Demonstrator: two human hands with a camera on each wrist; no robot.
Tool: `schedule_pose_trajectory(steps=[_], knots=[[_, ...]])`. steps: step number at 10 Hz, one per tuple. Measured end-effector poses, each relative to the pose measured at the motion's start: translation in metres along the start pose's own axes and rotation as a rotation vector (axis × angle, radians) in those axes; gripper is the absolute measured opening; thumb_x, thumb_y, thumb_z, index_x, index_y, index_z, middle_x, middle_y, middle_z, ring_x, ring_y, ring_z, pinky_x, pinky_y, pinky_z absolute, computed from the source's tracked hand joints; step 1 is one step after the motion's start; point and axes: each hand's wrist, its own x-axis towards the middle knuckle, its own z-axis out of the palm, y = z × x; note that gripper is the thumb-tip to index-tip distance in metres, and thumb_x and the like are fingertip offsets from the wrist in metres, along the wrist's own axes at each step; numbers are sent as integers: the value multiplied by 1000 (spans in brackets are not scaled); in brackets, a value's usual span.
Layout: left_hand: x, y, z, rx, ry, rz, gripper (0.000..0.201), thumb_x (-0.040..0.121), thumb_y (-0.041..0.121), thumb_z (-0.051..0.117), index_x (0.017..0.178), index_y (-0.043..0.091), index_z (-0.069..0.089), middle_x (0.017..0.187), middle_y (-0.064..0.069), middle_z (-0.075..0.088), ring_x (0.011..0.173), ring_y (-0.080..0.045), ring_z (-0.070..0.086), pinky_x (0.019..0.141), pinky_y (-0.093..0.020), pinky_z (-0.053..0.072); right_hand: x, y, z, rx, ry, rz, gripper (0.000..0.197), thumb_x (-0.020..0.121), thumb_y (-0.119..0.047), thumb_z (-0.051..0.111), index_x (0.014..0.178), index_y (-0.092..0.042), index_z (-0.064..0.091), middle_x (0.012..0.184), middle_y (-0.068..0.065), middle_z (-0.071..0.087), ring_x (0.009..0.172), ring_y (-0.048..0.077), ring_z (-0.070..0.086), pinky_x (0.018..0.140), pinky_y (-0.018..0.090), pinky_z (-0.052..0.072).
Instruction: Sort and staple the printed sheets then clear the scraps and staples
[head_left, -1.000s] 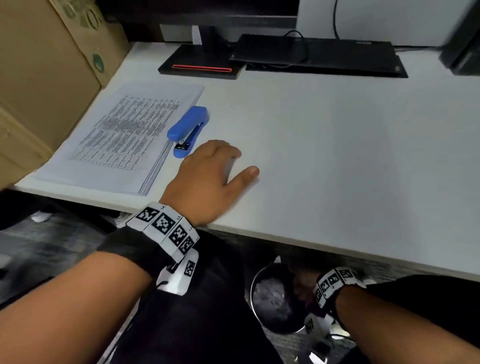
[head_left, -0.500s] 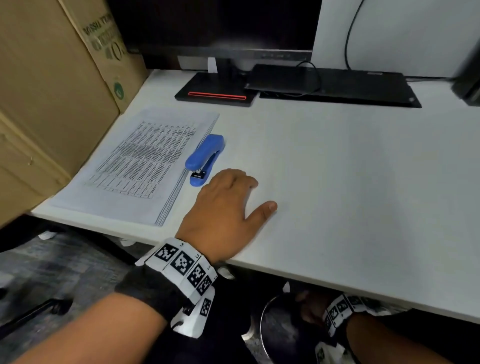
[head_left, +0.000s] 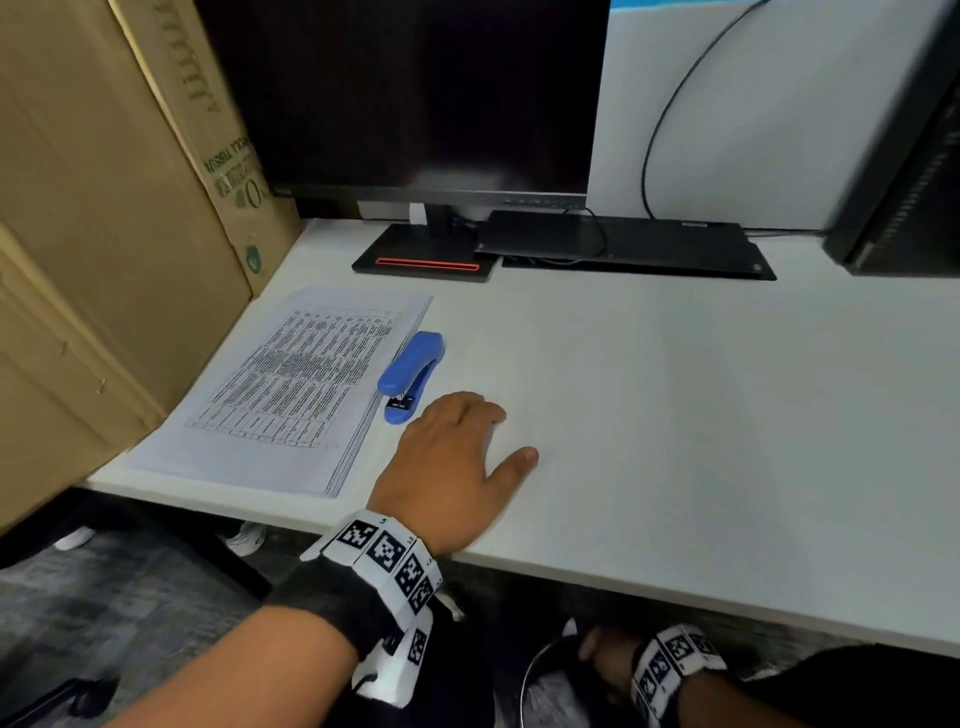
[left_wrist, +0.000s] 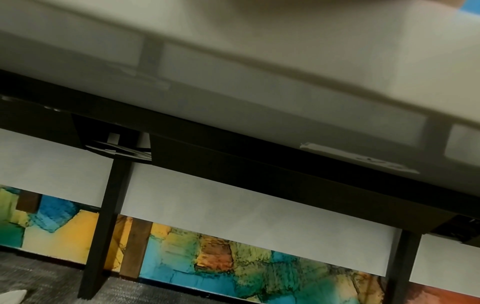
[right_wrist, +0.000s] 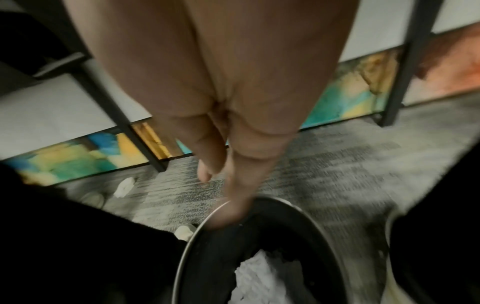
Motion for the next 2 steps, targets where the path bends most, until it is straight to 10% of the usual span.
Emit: schedule_pose_trajectory(steps=[2], knots=[[-1, 3, -7, -11, 8, -29, 58, 93, 66, 47, 139, 31, 49, 145, 13, 41, 138, -8, 36, 116, -27, 30, 3, -1, 10, -428, 5, -231, 34, 102, -15, 46, 132, -3, 58, 131, 20, 61, 93, 21, 66, 59, 13, 37]])
